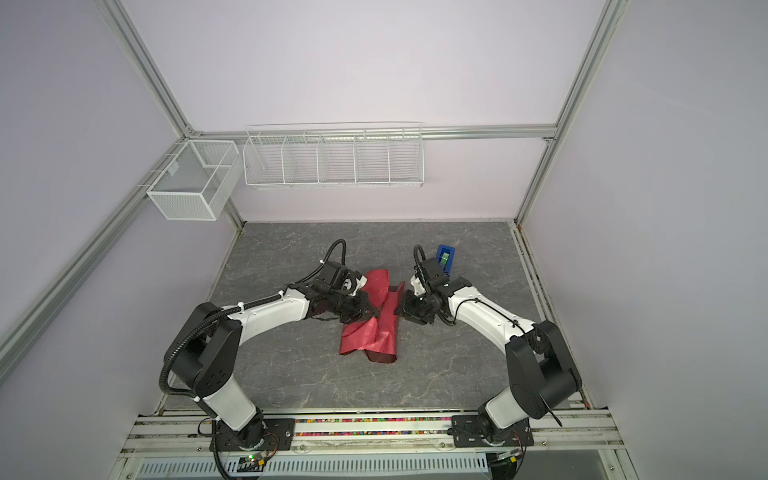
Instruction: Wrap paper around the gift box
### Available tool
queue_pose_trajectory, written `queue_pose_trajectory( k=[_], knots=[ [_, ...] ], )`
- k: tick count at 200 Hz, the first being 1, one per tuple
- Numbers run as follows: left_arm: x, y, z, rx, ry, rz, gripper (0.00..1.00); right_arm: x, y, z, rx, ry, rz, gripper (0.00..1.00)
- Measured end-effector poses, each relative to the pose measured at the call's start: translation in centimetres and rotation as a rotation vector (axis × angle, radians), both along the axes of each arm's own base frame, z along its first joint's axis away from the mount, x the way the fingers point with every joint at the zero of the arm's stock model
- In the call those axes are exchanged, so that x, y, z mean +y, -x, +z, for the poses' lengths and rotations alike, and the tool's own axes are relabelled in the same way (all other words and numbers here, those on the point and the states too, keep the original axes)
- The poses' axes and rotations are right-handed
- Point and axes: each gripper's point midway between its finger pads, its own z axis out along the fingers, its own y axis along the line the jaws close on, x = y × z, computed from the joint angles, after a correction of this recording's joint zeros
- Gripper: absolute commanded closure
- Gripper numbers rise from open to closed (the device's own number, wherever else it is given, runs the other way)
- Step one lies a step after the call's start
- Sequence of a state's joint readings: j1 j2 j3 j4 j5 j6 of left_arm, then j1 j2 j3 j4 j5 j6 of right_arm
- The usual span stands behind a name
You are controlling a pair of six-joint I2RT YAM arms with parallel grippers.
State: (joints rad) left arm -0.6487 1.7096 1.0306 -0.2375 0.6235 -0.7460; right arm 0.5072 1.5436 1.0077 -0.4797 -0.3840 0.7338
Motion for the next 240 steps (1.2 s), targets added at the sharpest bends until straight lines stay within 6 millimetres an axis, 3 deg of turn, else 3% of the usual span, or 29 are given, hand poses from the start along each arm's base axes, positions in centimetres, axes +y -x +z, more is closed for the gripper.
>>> queue_pose_trajectory(
  k=[36, 73, 138, 197, 225, 240],
  knots=[
    [0.0, 0.0, 0.1, 0.001, -0.002, 0.001, 1.00, 1.1, 0.0, -1.5, 0.045, -0.046, 0.025, 0.70],
    [-0.1, 0.0, 0.4, 0.002, -0.001, 0.001, 1.00, 1.9, 0.0, -1.5, 0.047, -0.091, 0.047, 0.73],
    [-2.6, 0.3, 3.3, -0.041, 0.026, -0.046, 1.00, 1.7, -0.1, -1.5, 0.052, -0.097, 0.043, 0.73],
    [-2.9, 0.5, 1.4, -0.004, -0.006, -0.047, 1.00, 1.7, -0.1, -1.6, 0.052, -0.108, 0.045, 0.73],
    [-3.0, 0.4, 0.3, 0.020, -0.015, -0.044, 0.93, 1.7, -0.1, -1.6, 0.051, -0.109, 0.044, 0.73],
    [-3.2, 0.4, 0.3, 0.025, -0.002, -0.044, 0.85, 1.7, -0.1, -1.6, 0.052, -0.109, 0.043, 0.73]
  ],
)
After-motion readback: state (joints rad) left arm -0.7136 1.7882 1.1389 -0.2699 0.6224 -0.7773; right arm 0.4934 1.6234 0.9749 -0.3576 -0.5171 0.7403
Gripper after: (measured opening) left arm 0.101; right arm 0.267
